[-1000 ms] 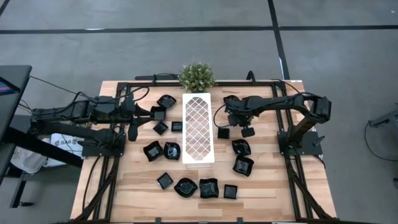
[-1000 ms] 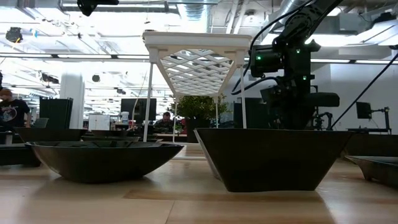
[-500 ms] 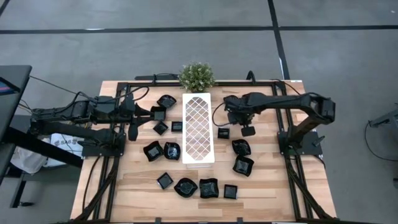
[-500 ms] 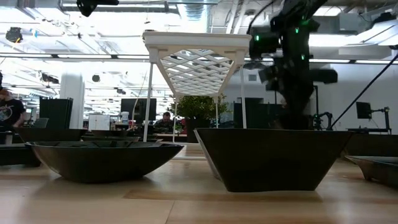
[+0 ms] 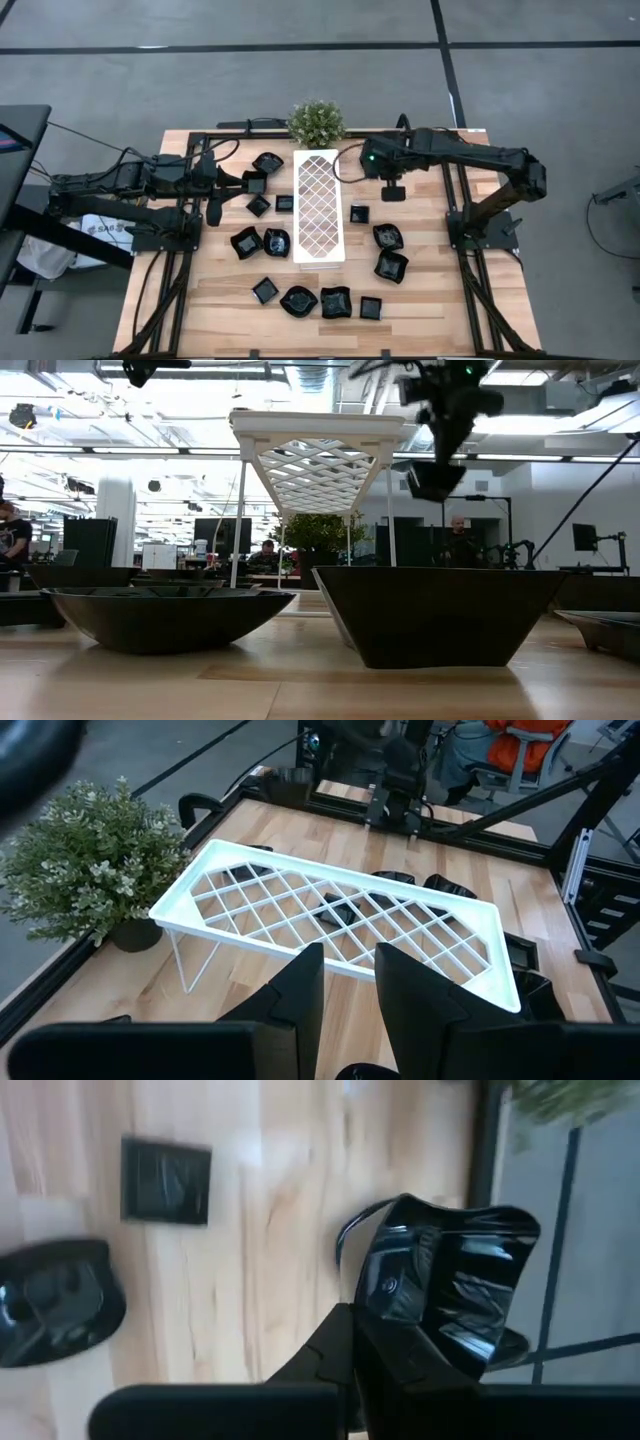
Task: Pick & Place Mini shaped plates
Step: Put the distorted square plate on the shelf
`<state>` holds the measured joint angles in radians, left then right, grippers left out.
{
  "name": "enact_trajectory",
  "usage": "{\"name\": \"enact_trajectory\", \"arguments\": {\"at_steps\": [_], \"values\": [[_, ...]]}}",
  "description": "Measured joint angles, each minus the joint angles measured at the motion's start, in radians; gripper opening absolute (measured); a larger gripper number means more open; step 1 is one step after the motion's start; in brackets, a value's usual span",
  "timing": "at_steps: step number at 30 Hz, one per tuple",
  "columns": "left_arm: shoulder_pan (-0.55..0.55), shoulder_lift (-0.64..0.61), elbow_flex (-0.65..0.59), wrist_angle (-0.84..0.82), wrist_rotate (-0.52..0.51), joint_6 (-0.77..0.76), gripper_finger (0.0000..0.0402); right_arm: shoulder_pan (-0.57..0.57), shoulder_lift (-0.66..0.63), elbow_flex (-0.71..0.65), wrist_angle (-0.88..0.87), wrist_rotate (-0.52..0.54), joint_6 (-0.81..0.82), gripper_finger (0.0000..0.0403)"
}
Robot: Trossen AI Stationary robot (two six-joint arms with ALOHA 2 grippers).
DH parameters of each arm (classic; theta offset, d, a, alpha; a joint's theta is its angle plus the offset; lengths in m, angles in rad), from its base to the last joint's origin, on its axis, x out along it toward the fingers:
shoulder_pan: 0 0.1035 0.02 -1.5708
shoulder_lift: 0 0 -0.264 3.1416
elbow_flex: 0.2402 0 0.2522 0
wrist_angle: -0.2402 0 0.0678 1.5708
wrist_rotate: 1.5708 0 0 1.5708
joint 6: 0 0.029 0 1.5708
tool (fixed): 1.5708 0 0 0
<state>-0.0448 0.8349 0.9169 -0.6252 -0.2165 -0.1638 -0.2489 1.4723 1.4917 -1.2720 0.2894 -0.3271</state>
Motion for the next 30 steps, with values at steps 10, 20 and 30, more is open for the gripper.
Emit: {"name": "enact_trajectory", "arguments": {"at_steps": [10, 20, 30], "values": [[0.0, 0.0, 0.0, 0.004, 0.0, 0.001, 0.0095, 0.01, 0.189, 0.32, -0.057, 0.004, -0.047, 0.0], [0.0, 0.0, 0.0, 0.005, -0.024, 0.002, 0.0095, 0.065, 0.464, 0.631, -0.044, 0.01, -0.144, 0.0], [0.0, 0.0, 0.0, 0.006, -0.038, 0.002, 0.0095, 0.088, 0.632, 0.785, -0.063, 0.011, -0.137, 0.0]]}}
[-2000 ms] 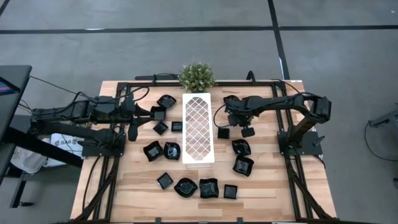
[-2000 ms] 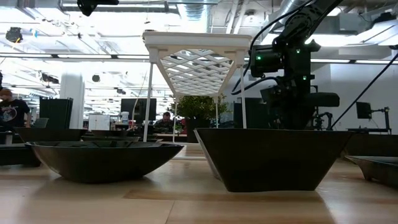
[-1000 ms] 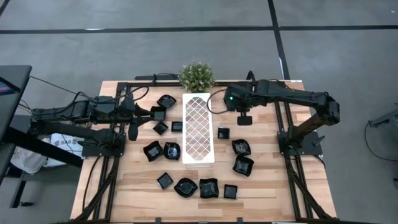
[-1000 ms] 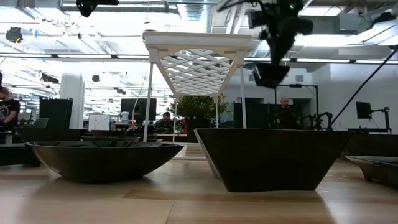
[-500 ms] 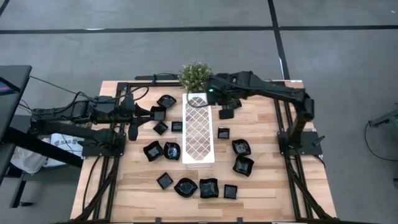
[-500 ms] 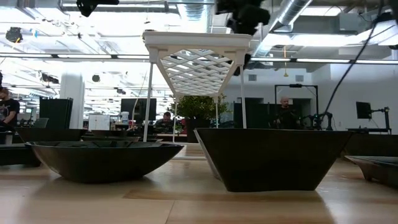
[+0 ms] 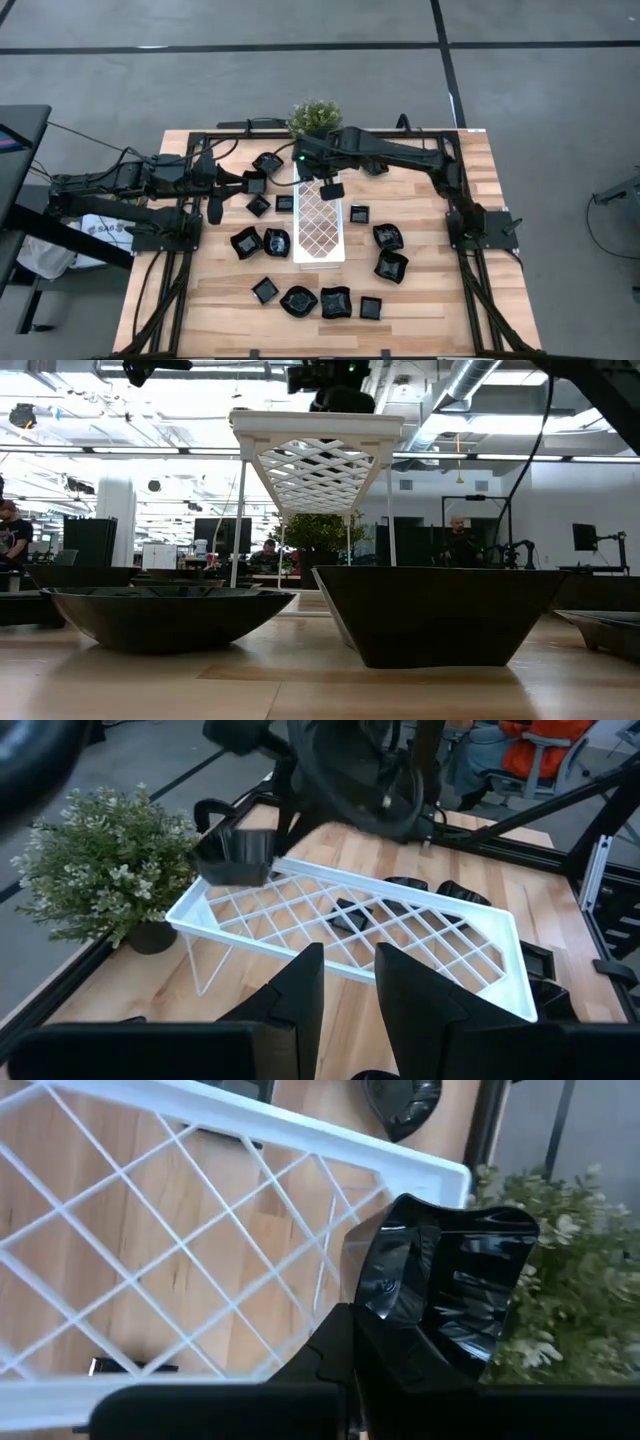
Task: Pick & Place Mini shaped plates
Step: Put the distorted square plate on the shelf
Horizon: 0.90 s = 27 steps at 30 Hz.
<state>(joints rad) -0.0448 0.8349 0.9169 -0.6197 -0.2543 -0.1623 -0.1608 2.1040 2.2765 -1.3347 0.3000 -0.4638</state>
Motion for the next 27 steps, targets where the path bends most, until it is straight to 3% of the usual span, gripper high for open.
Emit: {"name": "enact_trajectory", "arguments": {"at_steps": [20, 27], "values": [[0.0, 0.0, 0.0, 0.0, 0.0, -0.003, 0.0095, -0.027, 0.012, 0.002, 0.011, 0.013, -0.006, 0.0], [0.0, 0.0, 0.0, 0.0, 0.0, -0.003, 0.0095, -0.049, 0.012, -0.011, 0.046, -0.044, -0.018, 0.0]]}}
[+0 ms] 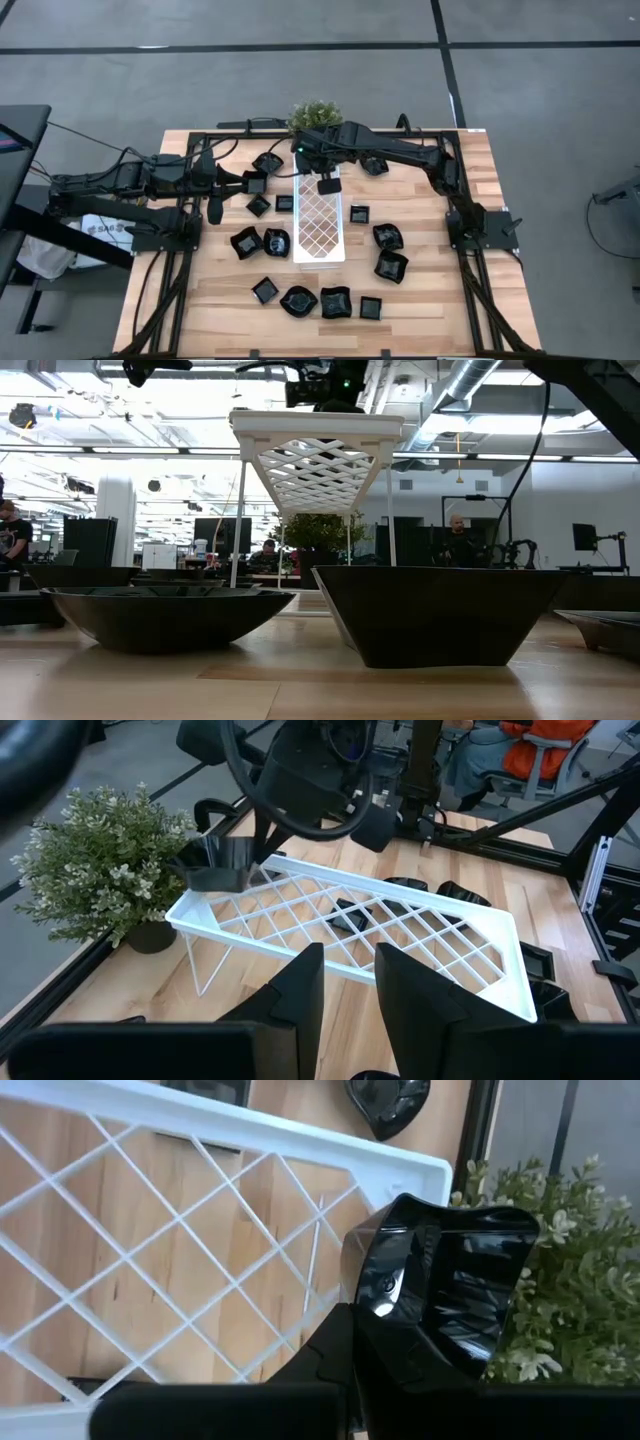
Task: Pick & Place Mini shaped plates
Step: Put the distorted square plate on the shelf
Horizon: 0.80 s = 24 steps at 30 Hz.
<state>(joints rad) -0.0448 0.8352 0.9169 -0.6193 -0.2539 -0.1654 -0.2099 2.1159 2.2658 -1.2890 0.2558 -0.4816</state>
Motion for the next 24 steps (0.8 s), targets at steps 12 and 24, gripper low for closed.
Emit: {"name": "enact_trajectory", "arguments": {"at_steps": [12, 24], "values": [[0.0, 0.0, 0.0, 0.0, 0.0, 0.0, 0.0095, -0.008, 0.0, 0.0, -0.014, -0.001, -0.007, 0.0], [0.0, 0.0, 0.0, 0.0, 0.0, 0.0, 0.0095, -0.008, 0.0, 0.0, -0.014, -0.001, -0.015, 0.0081]]}}
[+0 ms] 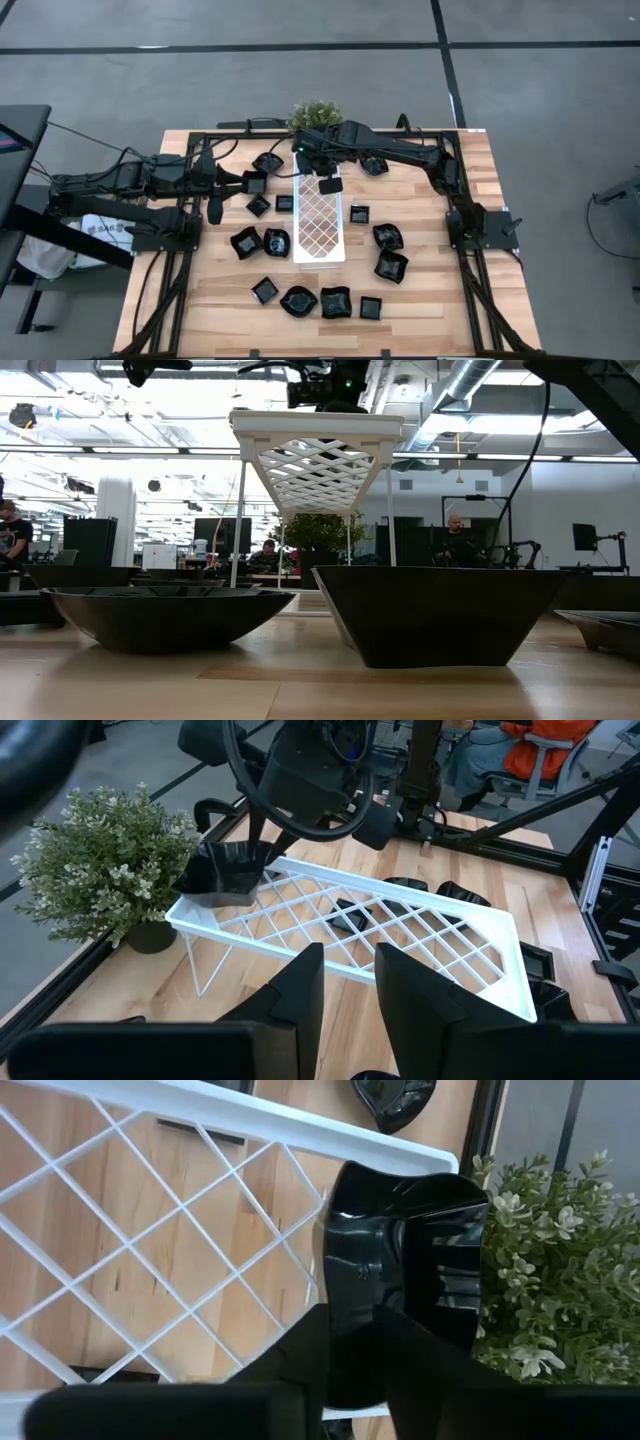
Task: Pick & Place Mini shaped plates
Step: Put the distorted square plate on the shelf, then stack the distorted square plate on the other distorted square plate on the shelf
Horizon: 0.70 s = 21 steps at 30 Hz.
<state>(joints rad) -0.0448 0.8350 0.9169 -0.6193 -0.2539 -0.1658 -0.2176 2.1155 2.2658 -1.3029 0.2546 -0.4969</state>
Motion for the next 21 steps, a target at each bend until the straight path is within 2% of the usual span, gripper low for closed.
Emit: {"name": "enact_trajectory", "arguments": {"at_steps": [11, 16, 21], "values": [[0.0, 0.0, 0.0, 0.0, 0.0, 0.0, 0.0095, 0.03, 0.0, 0.0, -0.003, 0.002, -0.011, 0.0118], [0.0, 0.0, 0.0, 0.0, 0.0, 0.0, 0.0095, 0.056, 0.0, 0.002, -0.006, 0.006, -0.035, 0.0151], [0.0, 0.0, 0.0, 0.0, 0.0, 0.0, 0.0095, 0.068, -0.003, 0.065, -0.039, 0.014, -0.036, 0.018]]}}
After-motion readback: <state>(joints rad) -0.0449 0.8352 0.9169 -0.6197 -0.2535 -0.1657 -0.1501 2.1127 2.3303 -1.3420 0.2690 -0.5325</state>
